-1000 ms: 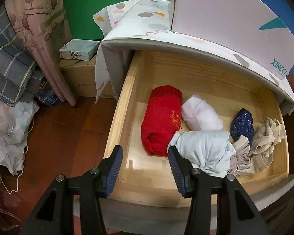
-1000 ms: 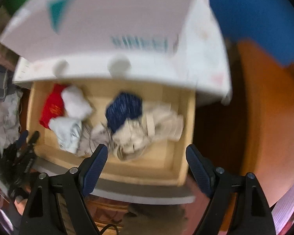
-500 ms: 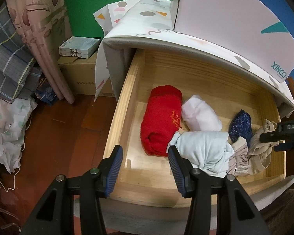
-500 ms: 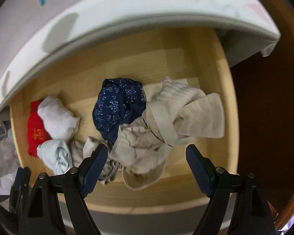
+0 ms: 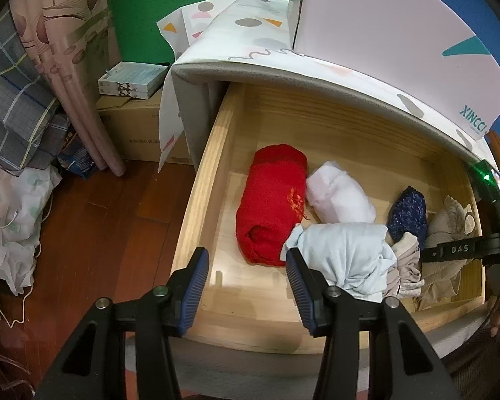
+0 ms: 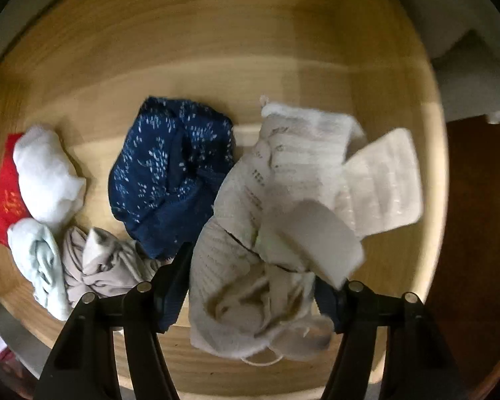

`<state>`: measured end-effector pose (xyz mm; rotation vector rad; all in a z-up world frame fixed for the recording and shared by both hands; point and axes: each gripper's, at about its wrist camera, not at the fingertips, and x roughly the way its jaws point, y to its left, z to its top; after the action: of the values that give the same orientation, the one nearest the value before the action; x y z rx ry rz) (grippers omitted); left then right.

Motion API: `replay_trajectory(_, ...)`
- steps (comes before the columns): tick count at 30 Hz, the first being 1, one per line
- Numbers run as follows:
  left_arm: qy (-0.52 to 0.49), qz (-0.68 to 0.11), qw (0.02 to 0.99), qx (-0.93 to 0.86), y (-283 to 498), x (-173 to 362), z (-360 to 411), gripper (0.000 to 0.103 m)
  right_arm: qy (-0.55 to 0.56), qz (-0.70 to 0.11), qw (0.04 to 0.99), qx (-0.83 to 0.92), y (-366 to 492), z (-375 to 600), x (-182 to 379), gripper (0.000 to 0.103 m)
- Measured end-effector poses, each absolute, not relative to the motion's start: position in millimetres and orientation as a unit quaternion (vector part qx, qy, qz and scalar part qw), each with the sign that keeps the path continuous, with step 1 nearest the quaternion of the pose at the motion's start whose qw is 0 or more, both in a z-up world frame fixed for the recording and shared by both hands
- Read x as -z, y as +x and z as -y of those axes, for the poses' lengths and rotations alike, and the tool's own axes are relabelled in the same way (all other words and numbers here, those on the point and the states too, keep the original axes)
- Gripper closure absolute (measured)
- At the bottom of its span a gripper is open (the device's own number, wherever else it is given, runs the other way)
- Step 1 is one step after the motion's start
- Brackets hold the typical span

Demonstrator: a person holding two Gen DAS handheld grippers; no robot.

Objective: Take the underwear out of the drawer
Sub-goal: 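Lift the cream lace garment out of the drawer with the right gripper, then grasp the pale blue garment with the left gripper while the right gripper holds the cream garment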

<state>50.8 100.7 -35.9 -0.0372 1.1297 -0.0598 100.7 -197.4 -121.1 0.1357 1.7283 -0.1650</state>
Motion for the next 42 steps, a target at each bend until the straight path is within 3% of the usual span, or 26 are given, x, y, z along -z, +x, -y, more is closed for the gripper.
replay_trajectory(11,-0.02,-0.541,0.839,0.046,52,38,-97,0.054,0.013,-0.765,0.643,0.043,88,184,127,0.049)
replay_trajectory(26,0.035,-0.579,0.806,0.116,61,42,-65,0.054,-0.059,-0.735,0.674,0.04,58,151,89,0.05)
replay_trajectory(32,-0.005,-0.601,0.784,0.155,78,35,-46,0.054,-0.026,-0.735,0.677,0.031,61,168,90,0.05)
replay_trajectory(34,-0.02,-0.617,0.769,0.163,85,36,-38,0.051,-0.023,-0.734,0.679,0.026,59,168,92,0.05)
replay_trajectory(36,-0.024,-0.632,0.757,0.164,90,39,-30,0.042,-0.018,-0.733,0.68,0.021,58,171,90,0.05)
replay_trajectory(42,-0.011,-0.652,0.743,0.15,96,54,-13,0.042,0.003,-0.734,0.678,0.017,58,183,84,0.049)
